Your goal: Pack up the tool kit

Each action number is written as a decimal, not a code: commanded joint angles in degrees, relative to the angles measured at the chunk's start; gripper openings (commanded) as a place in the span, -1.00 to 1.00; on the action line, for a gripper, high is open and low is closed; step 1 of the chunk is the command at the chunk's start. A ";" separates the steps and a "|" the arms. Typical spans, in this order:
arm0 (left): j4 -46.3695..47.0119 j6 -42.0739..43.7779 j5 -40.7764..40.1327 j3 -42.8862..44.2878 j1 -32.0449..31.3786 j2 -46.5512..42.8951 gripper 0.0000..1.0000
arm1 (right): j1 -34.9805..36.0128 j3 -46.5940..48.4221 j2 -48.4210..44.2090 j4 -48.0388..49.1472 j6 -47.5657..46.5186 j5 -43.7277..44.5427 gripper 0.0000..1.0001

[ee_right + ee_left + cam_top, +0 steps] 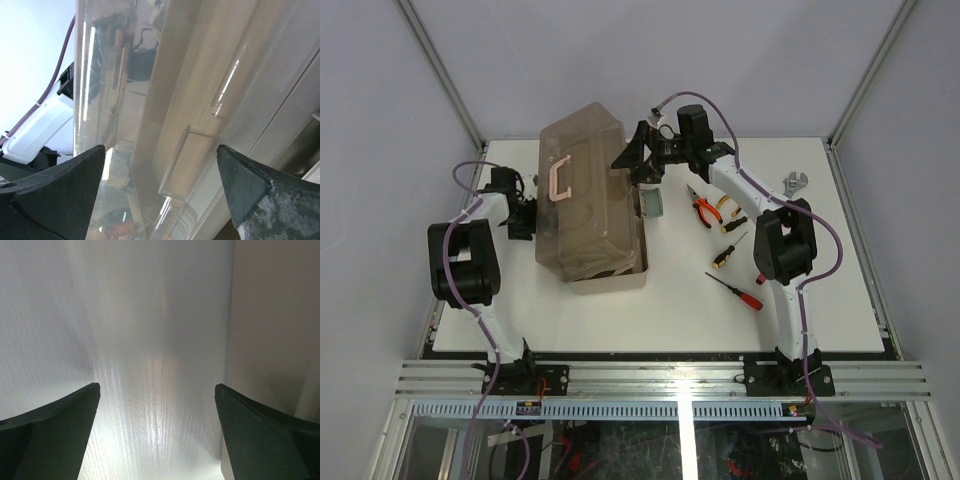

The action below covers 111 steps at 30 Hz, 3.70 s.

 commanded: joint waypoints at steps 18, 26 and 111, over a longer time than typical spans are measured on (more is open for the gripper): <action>-1.76 2.33 3.25 7.32 4.58 -6.06 0.93 | 3.44 7.75 -5.36 -6.26 -3.08 0.74 0.99; -4.02 2.56 4.68 7.53 6.60 -9.19 0.93 | 3.43 9.20 -5.94 -7.32 -3.32 1.79 0.99; -5.31 -8.44 22.95 15.19 22.22 -13.35 0.94 | 11.55 25.98 7.09 10.36 10.42 -4.88 0.99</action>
